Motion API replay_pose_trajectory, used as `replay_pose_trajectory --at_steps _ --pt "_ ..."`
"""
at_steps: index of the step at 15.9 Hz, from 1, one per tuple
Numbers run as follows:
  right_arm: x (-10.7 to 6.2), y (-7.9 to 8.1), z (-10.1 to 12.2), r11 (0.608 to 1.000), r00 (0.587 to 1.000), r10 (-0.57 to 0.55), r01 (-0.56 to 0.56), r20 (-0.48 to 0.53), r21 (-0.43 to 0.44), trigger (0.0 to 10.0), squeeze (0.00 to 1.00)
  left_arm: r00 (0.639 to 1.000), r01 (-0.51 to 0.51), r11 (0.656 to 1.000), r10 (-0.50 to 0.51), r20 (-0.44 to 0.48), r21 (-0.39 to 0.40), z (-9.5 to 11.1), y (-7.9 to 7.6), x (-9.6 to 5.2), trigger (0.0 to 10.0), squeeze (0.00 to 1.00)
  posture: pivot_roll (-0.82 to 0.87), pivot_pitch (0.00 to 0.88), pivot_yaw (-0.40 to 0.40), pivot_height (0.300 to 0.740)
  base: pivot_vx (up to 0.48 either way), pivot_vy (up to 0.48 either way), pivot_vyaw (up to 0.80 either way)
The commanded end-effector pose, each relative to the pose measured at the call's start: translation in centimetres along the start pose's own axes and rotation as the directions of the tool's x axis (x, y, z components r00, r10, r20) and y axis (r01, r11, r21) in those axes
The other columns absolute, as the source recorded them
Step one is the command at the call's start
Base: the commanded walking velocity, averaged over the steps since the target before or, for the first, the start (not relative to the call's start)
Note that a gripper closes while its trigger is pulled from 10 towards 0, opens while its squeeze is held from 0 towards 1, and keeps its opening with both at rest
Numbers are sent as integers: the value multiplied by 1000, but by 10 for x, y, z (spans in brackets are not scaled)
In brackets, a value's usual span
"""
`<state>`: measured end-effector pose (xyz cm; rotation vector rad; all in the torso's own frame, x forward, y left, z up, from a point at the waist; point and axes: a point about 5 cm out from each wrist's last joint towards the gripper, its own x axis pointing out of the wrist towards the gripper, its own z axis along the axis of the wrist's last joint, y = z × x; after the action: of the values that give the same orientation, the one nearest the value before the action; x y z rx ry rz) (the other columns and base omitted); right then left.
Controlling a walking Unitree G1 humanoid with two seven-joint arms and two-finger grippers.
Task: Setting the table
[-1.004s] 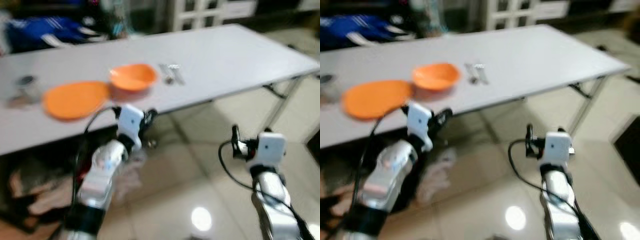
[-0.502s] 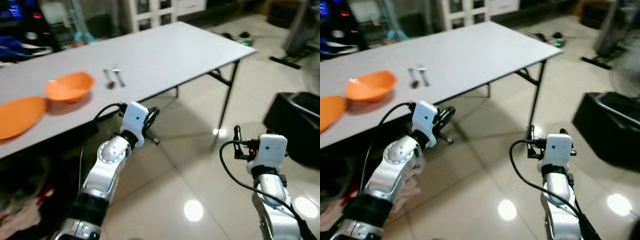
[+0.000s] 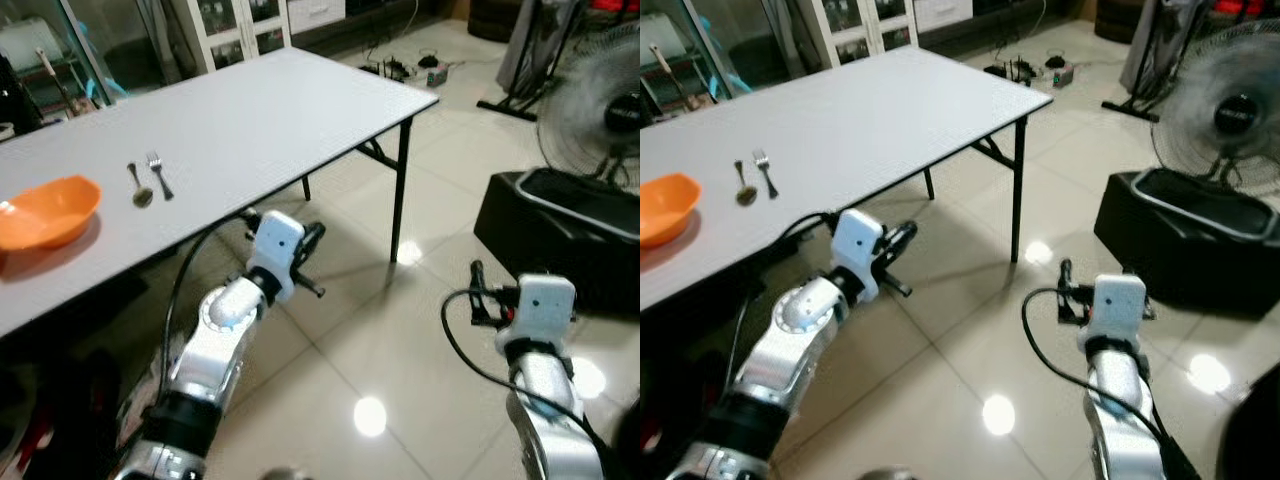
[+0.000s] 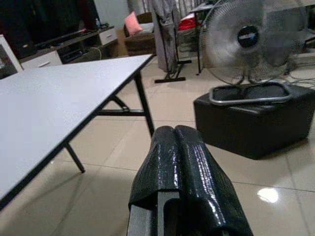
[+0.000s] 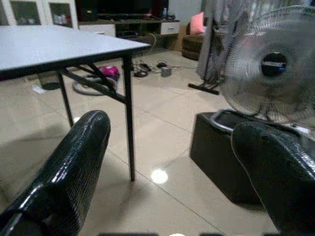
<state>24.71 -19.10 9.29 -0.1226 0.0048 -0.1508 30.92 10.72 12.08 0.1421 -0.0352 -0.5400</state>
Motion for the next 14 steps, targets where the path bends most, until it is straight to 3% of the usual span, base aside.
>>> replay_pose_trajectory --at_steps 1,5,6,8,9,11,12,14 --pt "-1 2 1 1000 1000 4 -4 1 -15 10000 0 1000 -4 1000 4 4 9 4 3 3 10000 0 -44 0 65 718 480 0 -563" --pt "-3 -3 2 1000 1000 -21 21 1 -11 10000 0 999 -30 999 29 -18 -30 -1 0 4 10000 0 -46 0 64 718 469 0 0" --pt "-4 -3 2 1000 1000 -23 23 2 -9 10000 0 1000 -14 1000 14 -20 -11 -1 -3 5 10000 0 -46 0 64 718 458 0 0" --pt "-5 -2 0 1000 1000 -29 29 -2 -1 10000 0 993 112 993 -111 -38 38 2 -25 21 10000 0 -47 0 70 718 480 0 0" --pt "-5 0 0 1000 1000 -28 28 -4 1 10000 0 994 99 995 -99 -42 -11 0 -24 23 10000 0 -56 0 74 718 326 0 0" --pt "-5 1 1 1000 1000 -17 17 -2 -2 10000 0 994 -52 985 35 -102 -166 -16 -1 14 10000 0 -66 0 70 718 0 0 0" --pt "-5 1 2 1000 1000 -16 16 -2 -2 10000 0 993 -70 981 51 -110 -180 -18 1 12 10000 0 -68 0 67 718 0 0 0" --pt "0 -3 -1 1000 1000 8 -9 -25 -26 10000 0 965 -229 955 198 -170 -187 -40 15 -14 10000 0 -73 0 46 718 0 0 0"
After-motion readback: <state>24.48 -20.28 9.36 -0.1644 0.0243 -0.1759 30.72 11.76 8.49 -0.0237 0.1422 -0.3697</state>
